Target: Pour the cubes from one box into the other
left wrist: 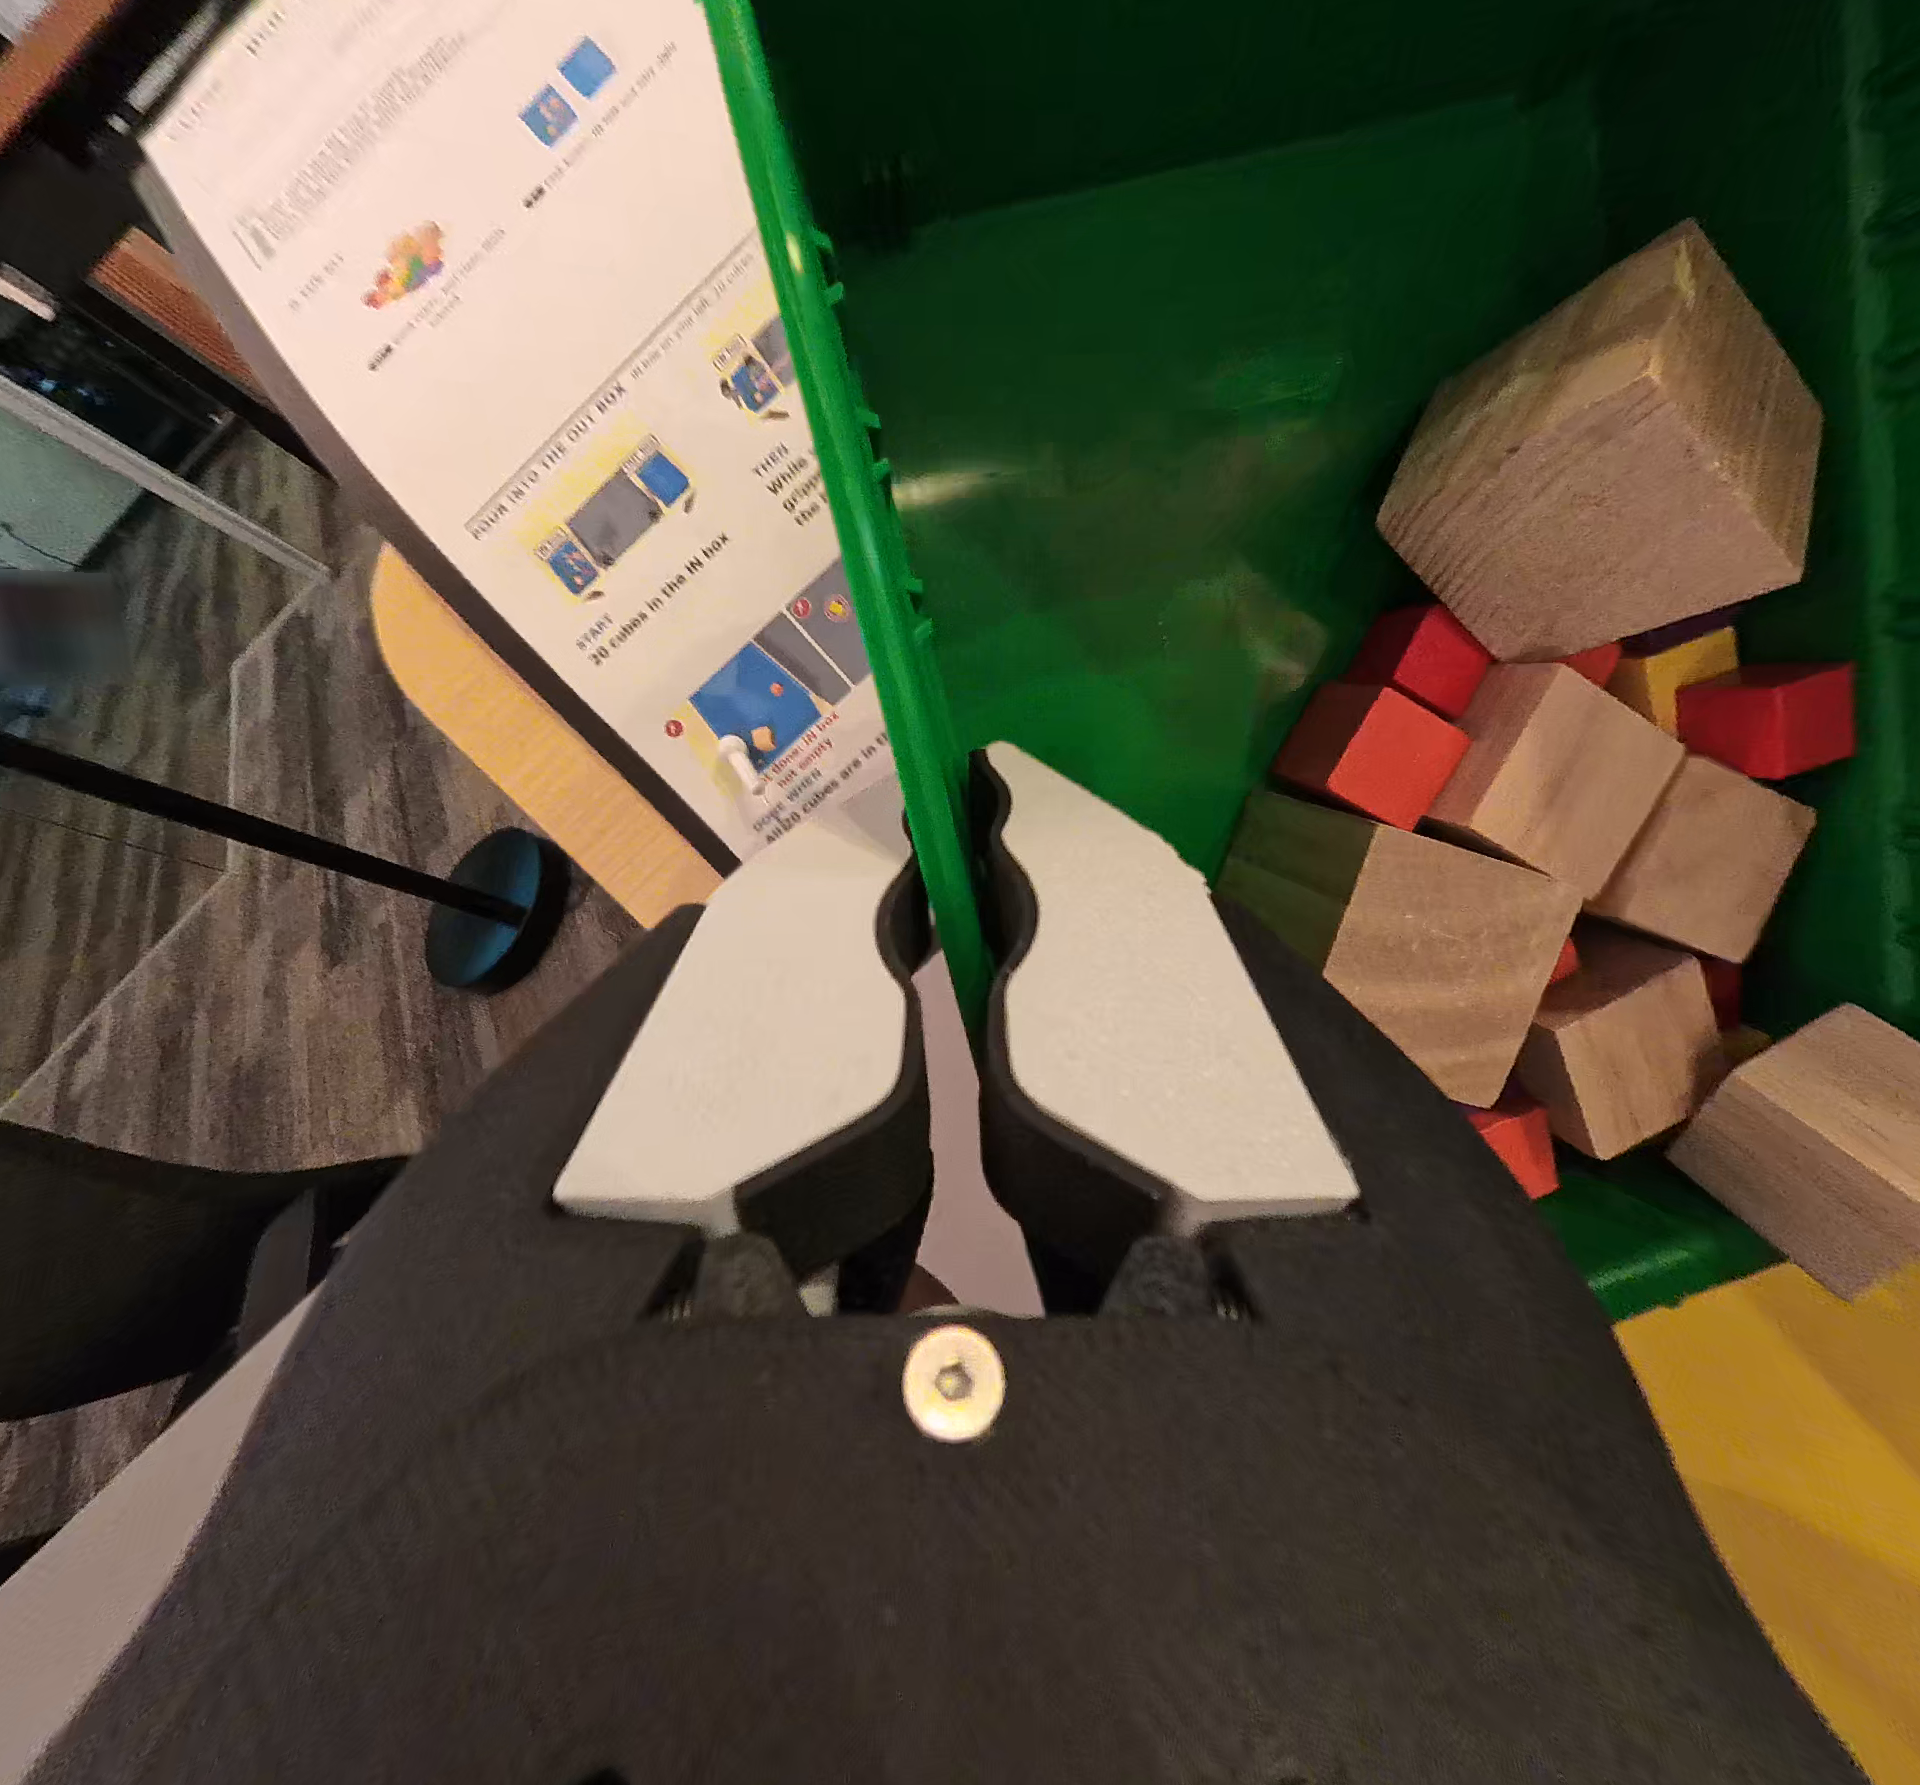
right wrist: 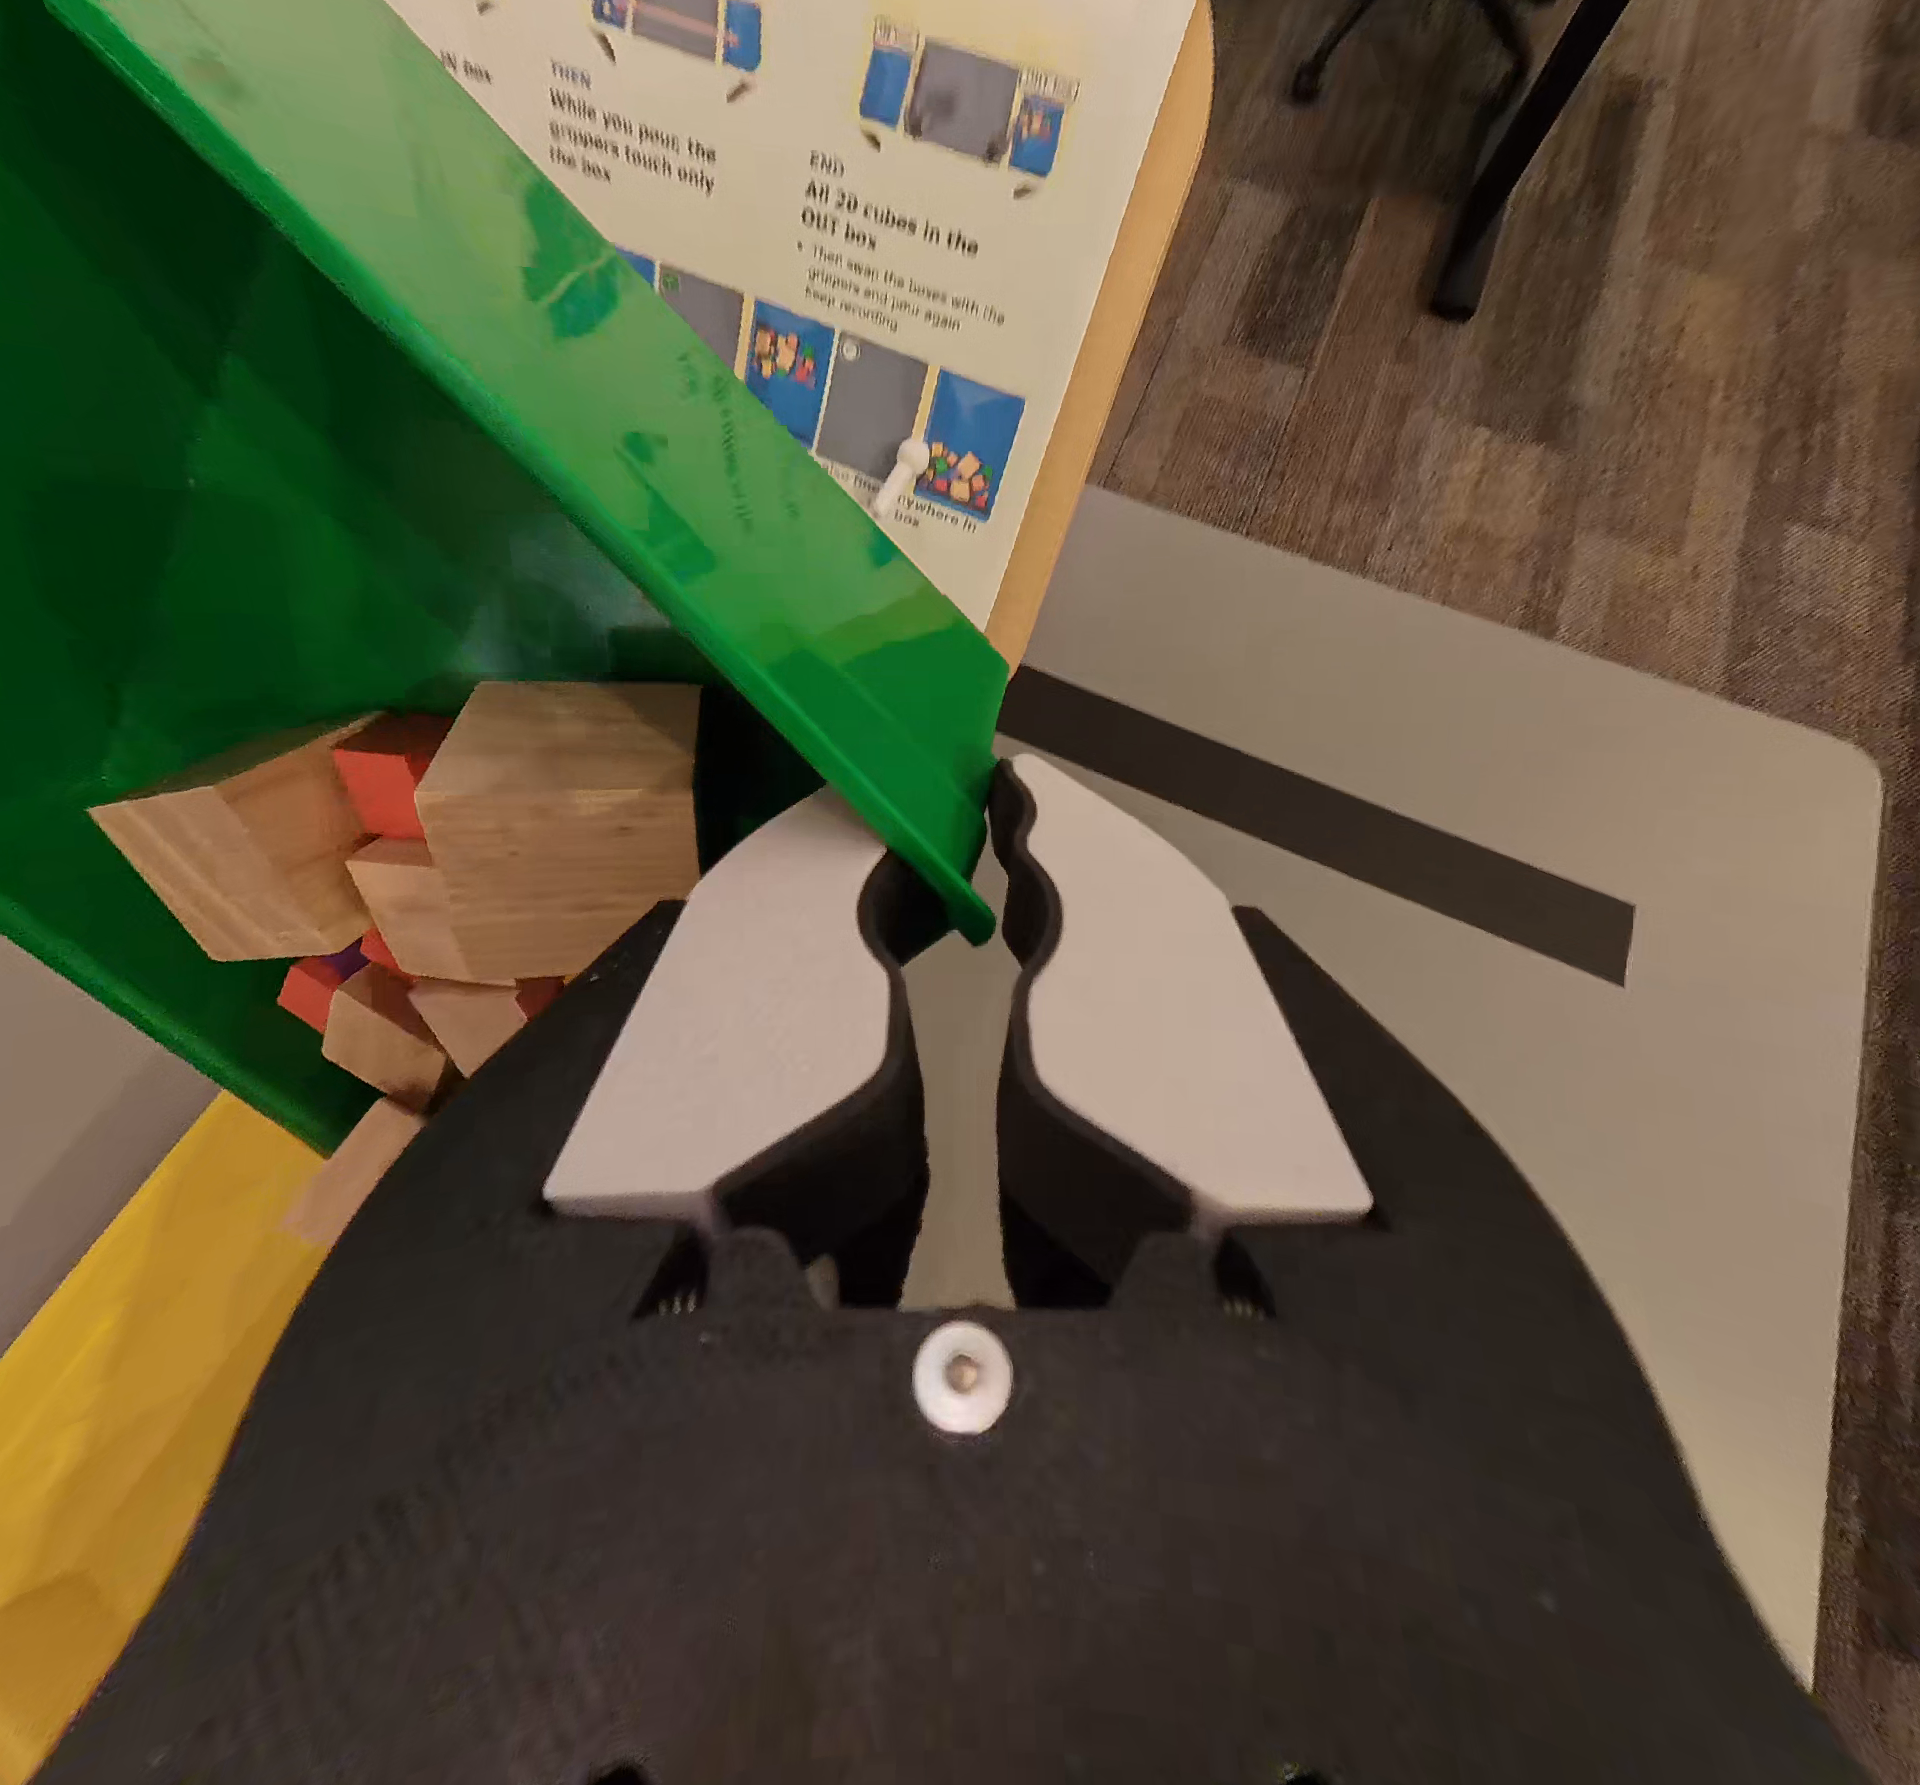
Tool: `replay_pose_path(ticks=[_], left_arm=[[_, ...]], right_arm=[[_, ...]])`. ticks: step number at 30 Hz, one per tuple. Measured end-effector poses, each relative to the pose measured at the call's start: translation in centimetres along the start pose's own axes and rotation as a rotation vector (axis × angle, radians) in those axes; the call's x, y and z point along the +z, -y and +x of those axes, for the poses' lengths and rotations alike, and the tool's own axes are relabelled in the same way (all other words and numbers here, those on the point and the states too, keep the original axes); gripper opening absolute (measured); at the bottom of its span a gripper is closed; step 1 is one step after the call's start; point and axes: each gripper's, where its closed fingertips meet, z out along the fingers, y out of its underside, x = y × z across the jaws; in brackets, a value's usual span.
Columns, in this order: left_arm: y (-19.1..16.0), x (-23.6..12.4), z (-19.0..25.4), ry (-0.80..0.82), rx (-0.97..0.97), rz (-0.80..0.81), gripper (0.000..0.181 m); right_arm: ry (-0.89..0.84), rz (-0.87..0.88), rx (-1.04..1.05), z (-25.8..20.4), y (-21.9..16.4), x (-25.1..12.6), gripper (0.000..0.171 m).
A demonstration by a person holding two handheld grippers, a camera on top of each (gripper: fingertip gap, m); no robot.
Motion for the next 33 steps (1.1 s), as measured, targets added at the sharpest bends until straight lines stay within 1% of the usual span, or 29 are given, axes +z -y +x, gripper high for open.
replay_pose_path(ticks=[4,6,12,18,21,30,33], left_arm=[[0.7,-0.6,-0.4,0.067,0.029,0.053,0.004],[0.6,-0.7,-0.2,0.066,0.033,0.048,0.004],[1.2,-1.3,-0.1,0.109,0.052,0.119,0.003],[1.4,-1.8,0.1,0.117,0.049,0.151,0.003],[1.7,-2.3,0.1,0.153,0.07,0.177,0.004],[2.6,-3.3,0.0,0.201,0.082,0.239,0.003],[2.7,-3.6,0.0,0.211,0.074,0.263,0.003]], right_arm=[[-0.021,0.061,-0.008,-0.1,0.5,-0.6,0.007],[-0.022,0.062,-0.009,-0.1,0.4,-0.7,0.007],[-0.031,0.133,-0.02,-0.1,0.4,-1.5,0.007],[-0.034,0.161,-0.025,-0.2,0.5,-2.1,0.007],[-0.03,0.189,-0.024,-0.2,0.9,-2.5,0.007],[-0.041,0.248,-0.041,-0.3,1.2,-3.3,0.007],[-0.051,0.291,-0.063,-0.4,1.4,-3.7,0.007]])
